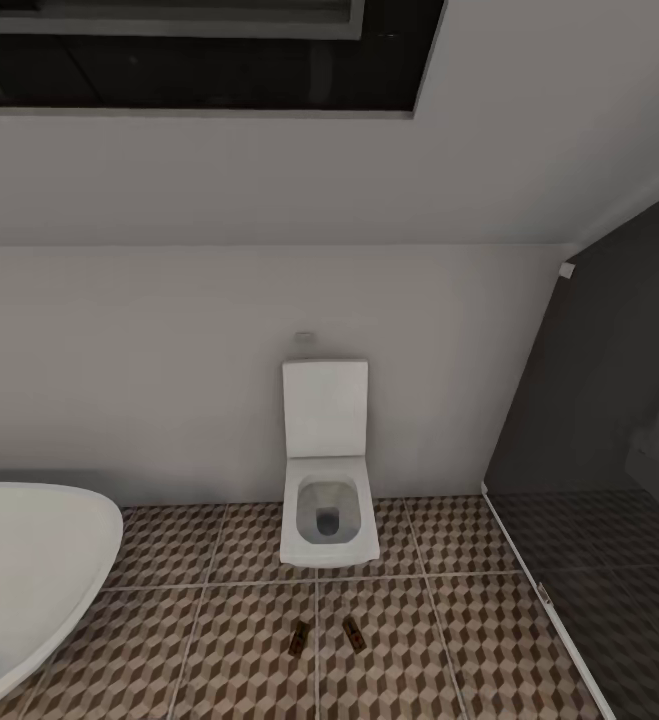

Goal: Take the four mousetraps from the cabinet in the bathroom and place them on the bathroom floor. Make sure all four end up on the same floor surface, and ensure that at least two of them are either under or directly next to the same bathroom sink.

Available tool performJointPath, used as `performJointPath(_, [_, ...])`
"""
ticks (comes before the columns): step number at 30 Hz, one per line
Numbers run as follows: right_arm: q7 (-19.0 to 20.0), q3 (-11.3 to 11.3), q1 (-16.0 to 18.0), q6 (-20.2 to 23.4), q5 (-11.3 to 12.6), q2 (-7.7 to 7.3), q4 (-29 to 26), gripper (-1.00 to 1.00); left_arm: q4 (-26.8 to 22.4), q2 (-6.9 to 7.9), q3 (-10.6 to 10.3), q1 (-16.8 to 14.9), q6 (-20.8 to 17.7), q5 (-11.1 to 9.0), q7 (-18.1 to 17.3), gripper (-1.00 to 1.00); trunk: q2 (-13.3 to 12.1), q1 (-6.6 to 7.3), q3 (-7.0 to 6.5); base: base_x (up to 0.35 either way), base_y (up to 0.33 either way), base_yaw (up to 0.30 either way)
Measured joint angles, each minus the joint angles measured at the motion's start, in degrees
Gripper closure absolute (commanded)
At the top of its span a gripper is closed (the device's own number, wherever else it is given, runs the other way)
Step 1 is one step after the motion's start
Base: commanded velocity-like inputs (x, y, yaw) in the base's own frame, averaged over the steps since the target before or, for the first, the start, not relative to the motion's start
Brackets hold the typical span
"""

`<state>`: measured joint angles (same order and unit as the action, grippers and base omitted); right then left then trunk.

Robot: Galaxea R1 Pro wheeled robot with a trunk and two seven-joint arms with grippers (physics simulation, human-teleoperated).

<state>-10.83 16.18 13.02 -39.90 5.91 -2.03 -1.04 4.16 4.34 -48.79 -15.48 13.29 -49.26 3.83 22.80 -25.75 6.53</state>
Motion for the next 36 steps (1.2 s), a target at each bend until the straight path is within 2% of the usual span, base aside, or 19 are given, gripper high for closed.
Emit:
performJointPath(4, [-0.04, -0.01, -0.03, 0.33, 1.18, 0.01, -0.02, -1.00, -0.02, -0.08, 0.00, 0.03, -1.85, 0.03, -0.01, -1.00, 0.00, 0.00, 0.00, 0.000, 0.000, 0.000])
performJointPath(9, [-0.12, -0.40, -0.01, 6.88, 4.14, 0.01, -0.06, -1.00, -0.02, -0.37, 0.00, 0.05, -2.51, 0.04, 0.09, -1.00, 0.00, 0.00, 0.00, 0.000, 0.000, 0.000])
performJointPath(10, [-0.09, -0.50, -0.03, 9.44, 5.31, 0.01, -0.08, -1.00, -0.02, -0.40, 0.00, 0.05, -2.76, 0.05, 0.08, -1.00, 0.00, 0.00, 0.00, 0.000, 0.000, 0.000])
performJointPath(13, [-0.02, -0.58, -0.02, 13.37, 7.42, 0.01, -0.09, -1.00, -0.01, -0.41, 0.00, 0.04, -3.16, 0.05, 0.05, -1.00, 0.00, 0.00, 0.00, 0.000, 0.000, 0.000])
performJointPath(17, [-0.05, -0.65, -0.04, 15.51, 8.73, -0.05, -0.10, -1.00, 0.00, -0.38, 0.00, 0.05, -3.35, 0.05, -0.02, -1.00, 0.00, 0.00, 0.00, 0.000, 0.000, 0.000])
performJointPath(36, [0.17, -0.51, -0.04, 16.34, 9.39, 0.18, -0.11, -1.00, -0.11, -0.36, 0.00, 0.05, -3.04, 0.07, -0.25, -1.00, 0.00, 0.00, 0.00, 0.000, 0.000, 0.000])
